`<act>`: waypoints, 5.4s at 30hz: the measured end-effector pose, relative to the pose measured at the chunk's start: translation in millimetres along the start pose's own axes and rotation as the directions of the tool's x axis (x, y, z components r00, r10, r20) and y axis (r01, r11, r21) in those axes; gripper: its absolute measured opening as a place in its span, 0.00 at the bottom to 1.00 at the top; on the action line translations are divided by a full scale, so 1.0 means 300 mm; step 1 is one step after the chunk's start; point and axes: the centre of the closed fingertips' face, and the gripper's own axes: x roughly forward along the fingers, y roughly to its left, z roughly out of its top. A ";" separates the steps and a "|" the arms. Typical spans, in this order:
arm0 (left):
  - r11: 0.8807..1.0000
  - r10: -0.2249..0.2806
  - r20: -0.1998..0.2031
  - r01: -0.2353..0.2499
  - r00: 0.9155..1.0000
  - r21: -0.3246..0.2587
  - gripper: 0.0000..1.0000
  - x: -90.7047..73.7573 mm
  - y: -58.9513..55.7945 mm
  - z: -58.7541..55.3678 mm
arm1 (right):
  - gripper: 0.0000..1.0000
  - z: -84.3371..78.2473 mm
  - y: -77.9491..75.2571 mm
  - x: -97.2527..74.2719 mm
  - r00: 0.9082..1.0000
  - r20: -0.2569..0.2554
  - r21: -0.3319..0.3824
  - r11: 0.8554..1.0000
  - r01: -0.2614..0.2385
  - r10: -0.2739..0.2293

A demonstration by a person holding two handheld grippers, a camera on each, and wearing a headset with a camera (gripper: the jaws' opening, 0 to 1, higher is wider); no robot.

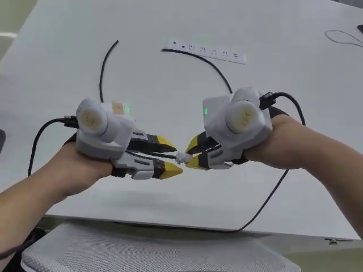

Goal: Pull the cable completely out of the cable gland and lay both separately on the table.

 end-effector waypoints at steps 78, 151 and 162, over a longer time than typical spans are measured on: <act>0.995 0.002 -0.018 0.000 1.000 0.102 0.14 0.013 -0.030 0.090 | 0.07 0.036 0.006 -0.105 0.760 0.607 0.356 0.775 -0.523 0.234; 0.997 -0.003 -0.003 0.003 1.000 0.073 0.15 0.042 -0.067 0.107 | 0.15 -0.011 0.003 -0.147 0.651 0.710 0.505 0.452 -0.735 0.267; 0.996 -0.003 -0.023 0.005 1.000 0.085 0.15 0.042 -0.062 0.096 | 0.09 -0.004 0.031 -0.122 0.650 0.689 0.505 0.431 -0.748 0.321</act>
